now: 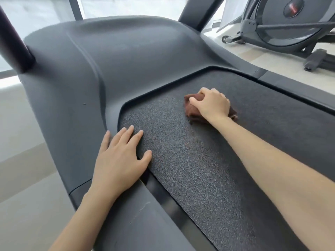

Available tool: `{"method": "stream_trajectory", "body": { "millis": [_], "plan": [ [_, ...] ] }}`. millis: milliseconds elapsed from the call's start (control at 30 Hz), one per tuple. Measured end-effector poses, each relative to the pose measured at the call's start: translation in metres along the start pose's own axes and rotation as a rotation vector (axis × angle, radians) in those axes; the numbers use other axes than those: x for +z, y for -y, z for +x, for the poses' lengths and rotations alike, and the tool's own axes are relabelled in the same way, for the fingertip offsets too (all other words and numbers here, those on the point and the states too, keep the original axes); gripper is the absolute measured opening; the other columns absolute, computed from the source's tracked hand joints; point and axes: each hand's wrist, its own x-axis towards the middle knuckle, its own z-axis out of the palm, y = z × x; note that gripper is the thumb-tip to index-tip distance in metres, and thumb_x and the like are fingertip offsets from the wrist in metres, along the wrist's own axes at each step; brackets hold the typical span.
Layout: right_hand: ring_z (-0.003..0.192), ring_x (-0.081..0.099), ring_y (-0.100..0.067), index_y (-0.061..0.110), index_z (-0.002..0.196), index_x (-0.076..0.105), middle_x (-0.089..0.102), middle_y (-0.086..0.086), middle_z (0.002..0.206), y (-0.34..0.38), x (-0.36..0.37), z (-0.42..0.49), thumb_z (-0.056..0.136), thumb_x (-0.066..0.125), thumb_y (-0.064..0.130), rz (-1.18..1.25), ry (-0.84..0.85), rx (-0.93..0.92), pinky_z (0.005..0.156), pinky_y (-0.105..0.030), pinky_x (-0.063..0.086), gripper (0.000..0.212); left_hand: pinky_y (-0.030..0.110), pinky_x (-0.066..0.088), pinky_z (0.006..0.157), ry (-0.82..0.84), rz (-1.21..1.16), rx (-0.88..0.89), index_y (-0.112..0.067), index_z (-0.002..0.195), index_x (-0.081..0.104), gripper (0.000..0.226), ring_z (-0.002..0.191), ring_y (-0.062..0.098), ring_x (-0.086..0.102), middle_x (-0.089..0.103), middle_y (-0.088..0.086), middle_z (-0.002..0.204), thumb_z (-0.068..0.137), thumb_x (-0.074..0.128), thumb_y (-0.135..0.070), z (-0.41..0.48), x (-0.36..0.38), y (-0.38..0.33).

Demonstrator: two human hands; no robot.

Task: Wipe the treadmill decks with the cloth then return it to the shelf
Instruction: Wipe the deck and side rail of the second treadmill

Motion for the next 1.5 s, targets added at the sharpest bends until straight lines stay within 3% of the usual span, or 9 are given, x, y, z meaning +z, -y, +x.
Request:
{"method": "stream_trajectory", "body": {
  "millis": [67,200,333,467,700,967,1100,1233,1500],
  "plan": [
    [0.108,0.053,-0.035,0.025,0.108,0.061,0.059,-0.011,0.115,0.018,0.008,-0.003,0.083,0.053,0.054,-0.051,-0.02,0.011,0.092,-0.041,0.038,0.039,0.034,-0.007,0.116,0.008,0.001,0.005,-0.033,0.145,0.027,0.061,0.142,0.007,0.009,0.018,-0.008,0.155,0.089,0.036,-0.055,0.0,-0.002,-0.001],
    [0.099,0.056,-0.028,0.028,0.1,0.062,0.061,-0.004,0.102,0.022,-0.011,-0.06,0.081,0.057,0.053,0.059,0.066,-0.243,0.088,-0.037,0.039,0.032,0.035,-0.005,0.116,0.015,-0.019,0.009,-0.031,0.144,0.029,0.059,0.142,0.009,0.011,0.02,-0.006,0.155,0.089,0.038,-0.052,0.002,-0.006,0.0],
    [0.082,0.054,-0.018,0.027,0.089,0.065,0.058,0.005,0.084,0.003,-0.053,-0.157,0.076,0.06,0.054,0.165,0.132,-0.441,0.081,-0.035,0.042,0.03,0.035,-0.004,0.116,0.033,-0.042,0.025,-0.029,0.144,0.031,0.056,0.142,0.01,0.012,0.022,-0.005,0.154,0.091,0.04,-0.048,0.0,-0.008,0.0],
    [0.076,0.051,-0.011,0.028,0.083,0.066,0.056,0.011,0.082,-0.043,-0.095,-0.236,0.071,0.061,0.051,0.184,0.153,-0.539,0.074,-0.034,0.042,0.026,0.032,-0.001,0.116,0.045,-0.037,0.087,-0.031,0.143,0.031,0.055,0.142,0.009,0.013,0.022,-0.007,0.154,0.092,0.04,-0.048,-0.018,-0.012,0.001],
    [0.071,0.053,-0.01,0.029,0.077,0.064,0.057,0.012,0.076,-0.057,-0.091,-0.243,0.069,0.061,0.053,0.183,0.058,-0.517,0.068,-0.033,0.045,0.025,0.031,0.0,0.116,0.006,-0.006,0.134,-0.032,0.144,0.03,0.057,0.141,0.008,0.015,0.022,-0.008,0.154,0.091,0.037,-0.053,-0.046,-0.01,-0.007],
    [0.098,0.056,-0.029,0.025,0.093,0.062,0.062,-0.003,0.099,-0.003,-0.041,-0.14,0.081,0.053,0.057,-0.031,0.002,-0.055,0.084,-0.038,0.038,0.036,0.032,0.001,0.117,0.033,0.0,0.111,-0.033,0.144,0.029,0.057,0.142,0.01,0.012,0.022,-0.008,0.154,0.091,0.04,-0.049,-0.05,-0.015,-0.01],
    [0.094,0.054,-0.026,0.027,0.094,0.061,0.059,-0.001,0.094,-0.01,-0.055,-0.171,0.079,0.056,0.058,0.028,0.015,-0.19,0.083,-0.037,0.037,0.035,0.032,0.0,0.116,0.027,-0.004,0.103,-0.034,0.144,0.029,0.055,0.142,0.008,0.01,0.021,-0.008,0.154,0.092,0.036,-0.05,-0.058,-0.016,-0.013],
    [0.077,0.054,-0.019,0.029,0.084,0.063,0.057,0.008,0.08,-0.035,-0.081,-0.232,0.073,0.054,0.061,0.146,0.02,-0.384,0.074,-0.037,0.043,0.035,0.031,-0.001,0.116,-0.002,-0.005,0.114,-0.036,0.142,0.03,0.052,0.143,0.007,0.006,0.021,-0.01,0.154,0.092,0.033,-0.051,-0.07,-0.015,-0.009],
    [0.074,0.055,-0.017,0.028,0.076,0.063,0.057,0.008,0.073,-0.022,-0.077,-0.221,0.067,0.049,0.064,0.145,0.06,-0.393,0.071,-0.034,0.045,0.04,0.028,0.0,0.115,-0.075,-0.063,0.029,-0.034,0.139,0.038,0.05,0.143,0.012,0.008,0.022,-0.004,0.154,0.091,0.04,-0.046,-0.064,-0.018,0.006]
  ]
}}
